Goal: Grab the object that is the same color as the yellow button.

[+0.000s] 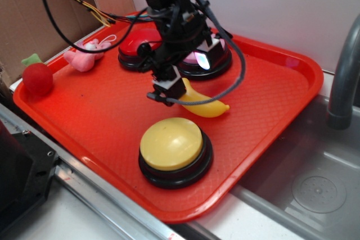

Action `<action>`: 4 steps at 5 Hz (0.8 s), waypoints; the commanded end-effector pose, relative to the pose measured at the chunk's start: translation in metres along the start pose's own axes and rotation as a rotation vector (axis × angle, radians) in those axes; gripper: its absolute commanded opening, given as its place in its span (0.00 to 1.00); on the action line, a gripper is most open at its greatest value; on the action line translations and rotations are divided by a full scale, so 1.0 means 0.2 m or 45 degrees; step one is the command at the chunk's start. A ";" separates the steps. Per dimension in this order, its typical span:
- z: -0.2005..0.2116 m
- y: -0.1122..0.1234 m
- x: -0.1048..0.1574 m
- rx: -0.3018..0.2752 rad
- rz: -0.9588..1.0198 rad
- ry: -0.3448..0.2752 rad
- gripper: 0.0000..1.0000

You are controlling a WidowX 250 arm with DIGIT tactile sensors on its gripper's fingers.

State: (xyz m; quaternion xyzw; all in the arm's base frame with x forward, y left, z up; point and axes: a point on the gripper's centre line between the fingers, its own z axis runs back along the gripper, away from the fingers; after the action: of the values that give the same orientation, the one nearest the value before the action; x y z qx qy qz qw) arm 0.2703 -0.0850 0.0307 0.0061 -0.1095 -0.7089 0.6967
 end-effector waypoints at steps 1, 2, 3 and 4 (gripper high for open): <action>-0.07 0.04 0.05 0.015 -0.035 0.018 1.00; -0.07 0.03 0.05 0.008 -0.041 0.004 0.25; -0.05 0.04 0.03 0.011 -0.027 -0.016 0.00; -0.03 0.04 0.02 -0.002 0.005 -0.050 0.00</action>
State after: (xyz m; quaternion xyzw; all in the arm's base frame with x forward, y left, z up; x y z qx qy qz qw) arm 0.2736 -0.0846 0.0099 -0.0249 -0.0969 -0.7056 0.7015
